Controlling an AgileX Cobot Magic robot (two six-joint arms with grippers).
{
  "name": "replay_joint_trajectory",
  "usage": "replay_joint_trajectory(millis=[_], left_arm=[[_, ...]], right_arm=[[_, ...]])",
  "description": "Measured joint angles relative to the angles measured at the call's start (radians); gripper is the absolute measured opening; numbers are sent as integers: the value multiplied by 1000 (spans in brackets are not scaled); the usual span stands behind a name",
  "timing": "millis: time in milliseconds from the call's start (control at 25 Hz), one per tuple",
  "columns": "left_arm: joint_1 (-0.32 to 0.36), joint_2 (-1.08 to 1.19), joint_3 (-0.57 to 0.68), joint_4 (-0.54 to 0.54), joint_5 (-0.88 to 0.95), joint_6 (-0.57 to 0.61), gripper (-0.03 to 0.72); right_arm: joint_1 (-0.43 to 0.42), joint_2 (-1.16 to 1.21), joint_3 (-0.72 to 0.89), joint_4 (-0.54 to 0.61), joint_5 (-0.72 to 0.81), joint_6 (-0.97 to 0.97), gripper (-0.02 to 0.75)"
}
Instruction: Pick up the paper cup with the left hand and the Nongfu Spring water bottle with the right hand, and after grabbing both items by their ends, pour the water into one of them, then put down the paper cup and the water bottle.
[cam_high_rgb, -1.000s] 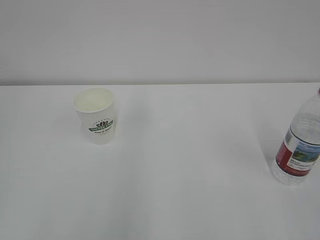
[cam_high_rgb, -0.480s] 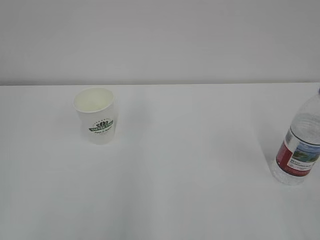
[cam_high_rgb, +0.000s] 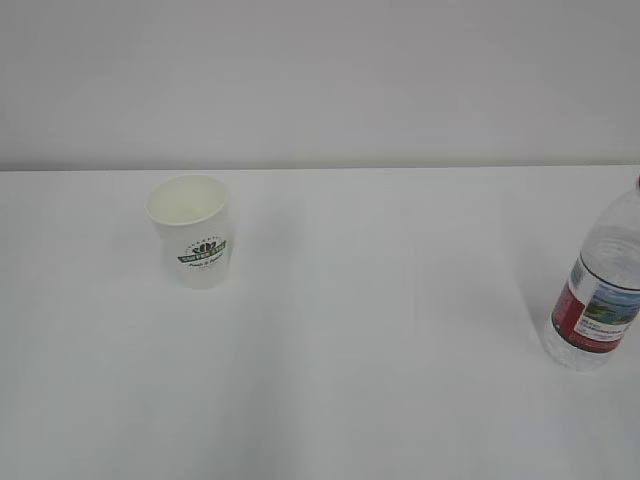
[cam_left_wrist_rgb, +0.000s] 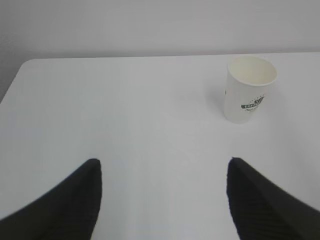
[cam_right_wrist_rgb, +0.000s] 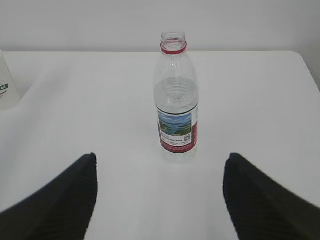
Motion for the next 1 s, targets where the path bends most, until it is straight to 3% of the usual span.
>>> replay_joint_trajectory(millis=[560, 1000], left_arm=[[0, 146, 0, 4, -228, 0, 559], [0, 277, 0, 6, -347, 0, 558]], right_arm=[[0, 208, 0, 6, -234, -44, 590], [0, 306, 0, 6, -334, -52, 589]])
